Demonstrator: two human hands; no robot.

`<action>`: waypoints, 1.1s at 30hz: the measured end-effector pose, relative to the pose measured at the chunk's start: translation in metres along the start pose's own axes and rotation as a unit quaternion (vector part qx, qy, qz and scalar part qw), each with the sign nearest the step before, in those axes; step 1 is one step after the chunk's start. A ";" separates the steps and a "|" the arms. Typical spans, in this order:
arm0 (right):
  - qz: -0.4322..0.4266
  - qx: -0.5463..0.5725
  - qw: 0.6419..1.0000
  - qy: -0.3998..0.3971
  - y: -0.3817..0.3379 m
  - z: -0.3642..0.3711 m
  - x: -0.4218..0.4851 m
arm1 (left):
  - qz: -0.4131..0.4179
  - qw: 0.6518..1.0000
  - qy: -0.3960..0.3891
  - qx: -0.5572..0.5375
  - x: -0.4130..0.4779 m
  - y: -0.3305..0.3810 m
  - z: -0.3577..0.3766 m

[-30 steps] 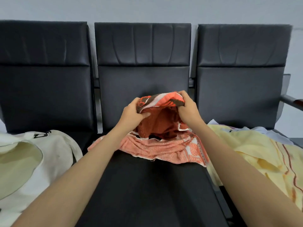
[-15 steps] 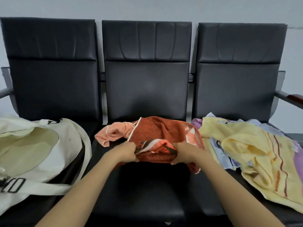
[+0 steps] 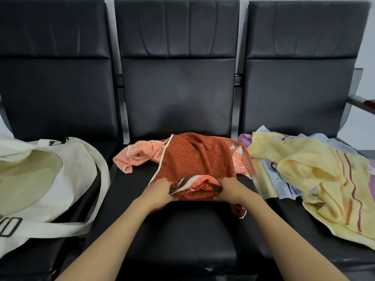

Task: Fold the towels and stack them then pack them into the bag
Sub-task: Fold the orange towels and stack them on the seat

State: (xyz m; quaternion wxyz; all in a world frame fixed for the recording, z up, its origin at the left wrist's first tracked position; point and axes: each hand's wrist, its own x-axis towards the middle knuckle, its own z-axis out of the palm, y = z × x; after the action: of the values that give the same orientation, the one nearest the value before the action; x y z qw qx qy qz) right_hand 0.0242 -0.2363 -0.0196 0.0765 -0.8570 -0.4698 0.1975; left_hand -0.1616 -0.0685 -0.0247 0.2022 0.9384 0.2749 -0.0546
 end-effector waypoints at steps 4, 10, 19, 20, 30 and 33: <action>-0.035 -0.049 0.998 0.000 0.002 0.001 0.001 | 0.080 0.993 0.021 0.090 0.001 0.003 -0.001; -0.058 0.059 0.987 0.141 0.003 -0.009 -0.008 | 0.081 0.991 0.104 -0.024 -0.008 0.016 -0.007; -0.080 0.109 0.989 0.066 0.000 -0.029 -0.023 | 0.018 0.993 0.024 -0.117 -0.012 0.015 -0.021; -0.067 0.085 0.994 0.031 0.001 -0.024 -0.020 | 0.011 0.995 -0.010 -0.094 -0.012 0.013 -0.020; 0.012 -0.042 0.999 0.017 -0.003 0.005 0.001 | -0.023 0.998 0.024 0.044 -0.008 0.025 -0.006; 0.011 -0.049 0.998 0.031 -0.005 0.007 -0.001 | 0.012 0.998 0.038 0.038 -0.009 0.022 -0.006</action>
State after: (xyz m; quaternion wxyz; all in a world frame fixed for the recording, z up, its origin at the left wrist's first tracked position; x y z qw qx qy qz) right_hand 0.0166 -0.2348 -0.0235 0.0468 -0.8706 -0.4668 0.1481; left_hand -0.1577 -0.0870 -0.0097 0.1561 0.9500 0.2692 -0.0271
